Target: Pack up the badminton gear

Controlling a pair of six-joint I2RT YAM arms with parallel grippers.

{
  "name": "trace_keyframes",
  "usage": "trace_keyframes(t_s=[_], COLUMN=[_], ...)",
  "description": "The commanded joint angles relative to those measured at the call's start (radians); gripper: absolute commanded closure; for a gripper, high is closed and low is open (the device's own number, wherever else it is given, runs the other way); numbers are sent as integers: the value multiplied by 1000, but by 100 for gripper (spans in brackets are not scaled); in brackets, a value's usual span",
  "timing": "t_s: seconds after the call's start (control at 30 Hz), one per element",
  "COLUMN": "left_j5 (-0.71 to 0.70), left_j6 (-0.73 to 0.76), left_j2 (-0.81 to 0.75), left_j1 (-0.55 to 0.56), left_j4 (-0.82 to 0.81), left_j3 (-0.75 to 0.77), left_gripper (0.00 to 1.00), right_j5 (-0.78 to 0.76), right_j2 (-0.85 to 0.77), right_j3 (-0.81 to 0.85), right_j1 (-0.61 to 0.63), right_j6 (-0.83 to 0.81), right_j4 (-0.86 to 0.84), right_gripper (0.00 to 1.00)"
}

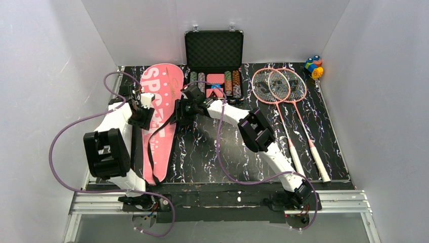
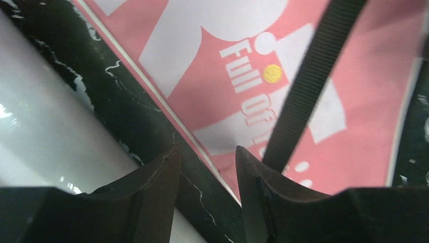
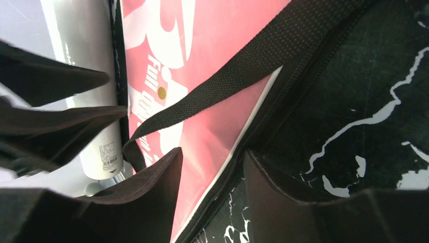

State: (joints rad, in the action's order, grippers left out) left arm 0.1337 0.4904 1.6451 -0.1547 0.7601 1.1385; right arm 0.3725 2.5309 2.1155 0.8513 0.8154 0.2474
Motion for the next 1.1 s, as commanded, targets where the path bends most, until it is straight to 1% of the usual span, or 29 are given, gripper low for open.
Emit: trace_keyframes(t_s=[0.0, 0.1, 0.2, 0.33, 0.43, 0.57, 0.63, 0.7, 0.77, 0.87, 0.93, 0.97, 1.0, 1.03, 1.07], left_j5=[-61, -65, -65, -52, -41, -6, 13, 31, 48, 74, 94, 105, 119, 133, 150], left_j6=[30, 44, 59, 84, 96, 111, 114, 119, 120, 121, 115, 111, 106, 101, 96], left_j2=[68, 106, 129, 147, 158, 151, 143, 137, 125, 87, 35, 11, -16, -47, -78], left_j1=[11, 16, 25, 32, 33, 35, 38, 40, 39, 40, 39, 39, 38, 36, 34], left_j4=[-54, -75, -79, -86, -85, -81, -75, -69, -65, -41, -4, 20, 52, 85, 115], left_j3=[-3, -13, -23, -48, -58, -75, -80, -85, -89, -78, -52, -33, -7, 20, 47], left_gripper=[60, 66, 68, 72, 74, 76, 77, 78, 78, 79, 79, 79, 78, 75, 70], right_j5=[15, 30, 42, 67, 88, 113, 119, 129, 134, 141, 141, 138, 131, 125, 118], right_j2=[1, -11, -12, 2, 8, 25, 29, 31, 31, 27, 13, 1, -15, -33, -52], right_j3=[-20, -51, -71, -87, -115, -114, -119, -125, -124, -126, -140, -151, -164, -179, -194], right_j1=[-1, -1, -4, -11, -15, -17, -17, -16, -15, -15, -15, -15, -14, -15, -15], right_j6=[41, 63, 91, 138, 177, 203, 221, 232, 236, 237, 231, 222, 214, 204, 195], right_j4=[-115, -162, -195, -236, -316, -358, -385, -420, -433, -433, -432, -432, -430, -429, -429], right_gripper=[48, 51, 51, 43, 39, 39, 41, 47, 57, 82, 96, 99, 99, 99, 99])
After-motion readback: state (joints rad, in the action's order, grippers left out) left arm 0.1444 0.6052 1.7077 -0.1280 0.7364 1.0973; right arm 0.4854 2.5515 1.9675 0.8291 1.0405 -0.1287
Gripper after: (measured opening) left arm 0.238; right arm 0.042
